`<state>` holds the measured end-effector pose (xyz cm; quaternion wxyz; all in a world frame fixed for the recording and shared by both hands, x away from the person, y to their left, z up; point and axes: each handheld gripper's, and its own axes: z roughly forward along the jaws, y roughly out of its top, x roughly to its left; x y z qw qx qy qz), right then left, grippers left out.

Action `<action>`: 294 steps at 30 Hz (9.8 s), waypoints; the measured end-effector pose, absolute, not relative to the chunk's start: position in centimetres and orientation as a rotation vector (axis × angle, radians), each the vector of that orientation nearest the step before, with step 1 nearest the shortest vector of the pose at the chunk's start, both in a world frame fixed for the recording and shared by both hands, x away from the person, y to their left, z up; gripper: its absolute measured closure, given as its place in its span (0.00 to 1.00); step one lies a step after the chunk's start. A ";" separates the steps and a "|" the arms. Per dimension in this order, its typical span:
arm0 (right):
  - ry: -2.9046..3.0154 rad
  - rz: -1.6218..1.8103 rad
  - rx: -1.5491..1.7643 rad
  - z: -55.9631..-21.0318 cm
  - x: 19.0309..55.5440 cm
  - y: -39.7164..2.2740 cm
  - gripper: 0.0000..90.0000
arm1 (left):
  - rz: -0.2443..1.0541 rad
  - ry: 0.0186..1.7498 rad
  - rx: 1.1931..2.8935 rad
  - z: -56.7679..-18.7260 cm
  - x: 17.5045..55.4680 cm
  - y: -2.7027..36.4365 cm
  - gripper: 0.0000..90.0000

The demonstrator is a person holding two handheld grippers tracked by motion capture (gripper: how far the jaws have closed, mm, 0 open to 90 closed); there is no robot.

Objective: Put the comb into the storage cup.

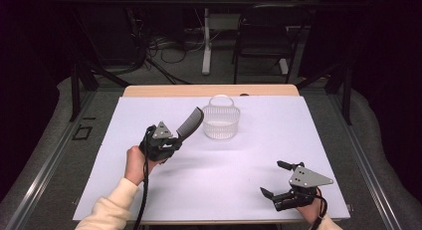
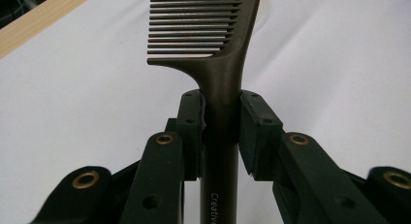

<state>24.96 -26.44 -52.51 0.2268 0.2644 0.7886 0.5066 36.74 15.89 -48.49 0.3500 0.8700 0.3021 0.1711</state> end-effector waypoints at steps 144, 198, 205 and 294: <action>2.182 1.394 0.721 -52.6 25.0 -26.5 0.00 | 0.505 0.704 2.134 -43.2 44.3 10.7 0.80; 2.194 1.394 0.715 -52.7 25.2 -26.3 0.00 | 0.551 0.666 2.055 -41.8 45.2 8.6 0.80; 2.196 1.396 0.713 -52.7 25.1 -26.2 0.01 | 0.552 0.654 2.046 -41.8 45.4 8.0 0.80; 2.205 1.390 0.724 -52.8 25.1 -26.4 0.01 | 0.449 0.494 2.060 -46.2 47.8 3.8 0.80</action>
